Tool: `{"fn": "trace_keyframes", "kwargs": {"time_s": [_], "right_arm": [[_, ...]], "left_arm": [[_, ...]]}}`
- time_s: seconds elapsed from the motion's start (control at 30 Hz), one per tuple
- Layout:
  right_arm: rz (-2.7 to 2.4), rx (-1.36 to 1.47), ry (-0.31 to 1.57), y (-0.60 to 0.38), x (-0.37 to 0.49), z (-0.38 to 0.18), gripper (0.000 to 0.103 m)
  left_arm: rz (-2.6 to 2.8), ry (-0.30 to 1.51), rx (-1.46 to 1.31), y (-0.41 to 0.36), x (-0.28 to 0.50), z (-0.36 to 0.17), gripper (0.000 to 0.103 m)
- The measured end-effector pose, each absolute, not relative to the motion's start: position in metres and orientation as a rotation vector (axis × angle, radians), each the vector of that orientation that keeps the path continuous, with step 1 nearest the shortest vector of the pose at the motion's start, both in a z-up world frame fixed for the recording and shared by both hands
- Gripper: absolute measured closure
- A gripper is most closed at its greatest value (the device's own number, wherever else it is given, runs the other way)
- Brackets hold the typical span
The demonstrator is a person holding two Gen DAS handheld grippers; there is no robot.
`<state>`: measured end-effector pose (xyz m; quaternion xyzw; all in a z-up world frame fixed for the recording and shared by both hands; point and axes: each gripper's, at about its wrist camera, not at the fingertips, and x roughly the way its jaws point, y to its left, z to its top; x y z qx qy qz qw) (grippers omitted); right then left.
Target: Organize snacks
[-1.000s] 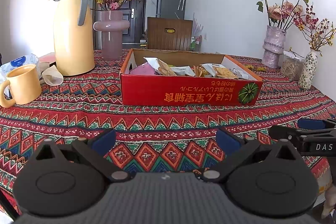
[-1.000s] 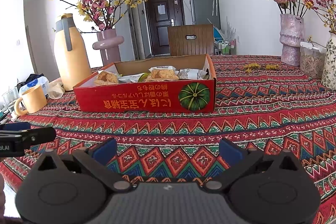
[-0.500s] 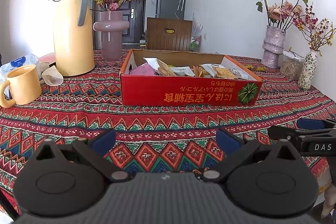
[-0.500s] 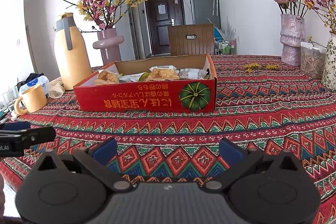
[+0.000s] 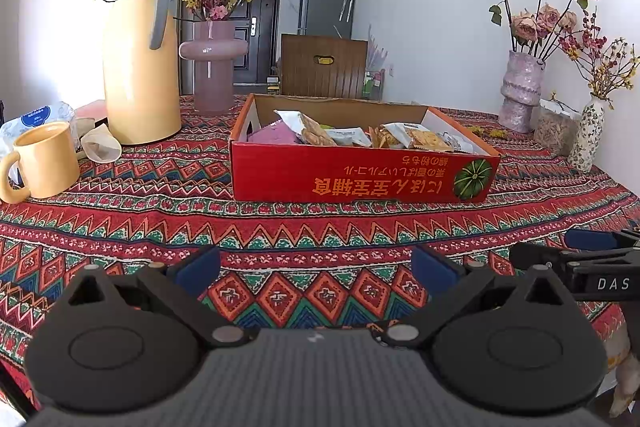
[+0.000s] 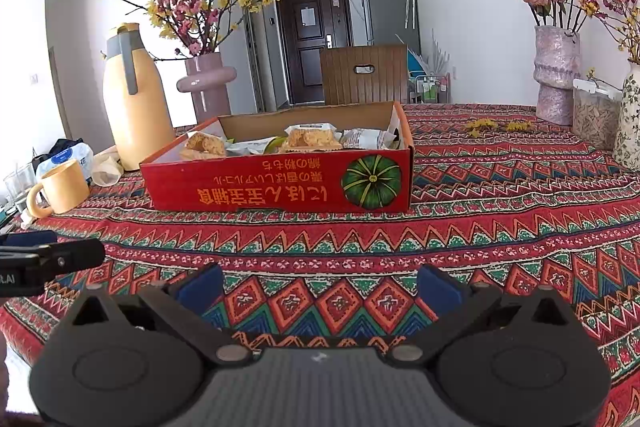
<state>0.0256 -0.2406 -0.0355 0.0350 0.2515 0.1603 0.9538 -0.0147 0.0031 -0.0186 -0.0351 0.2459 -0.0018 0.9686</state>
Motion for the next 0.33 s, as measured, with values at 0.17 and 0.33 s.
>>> {"fn": "trace_keyframes", "kwargs": {"time_s": [0.17, 0.33], "right_arm": [[0.326, 0.071, 0.512, -0.2403, 0.0254, -0.0380, 0.000], [0.326, 0.070, 0.515, -0.2400, 0.0238, -0.0419, 0.000]], "left_arm": [[0.000, 0.491, -0.082, 0.0047, -0.0149, -0.0189, 0.000], [-0.003, 0.512, -0.084, 0.0038, -0.0115, -0.0220, 0.000]]}}
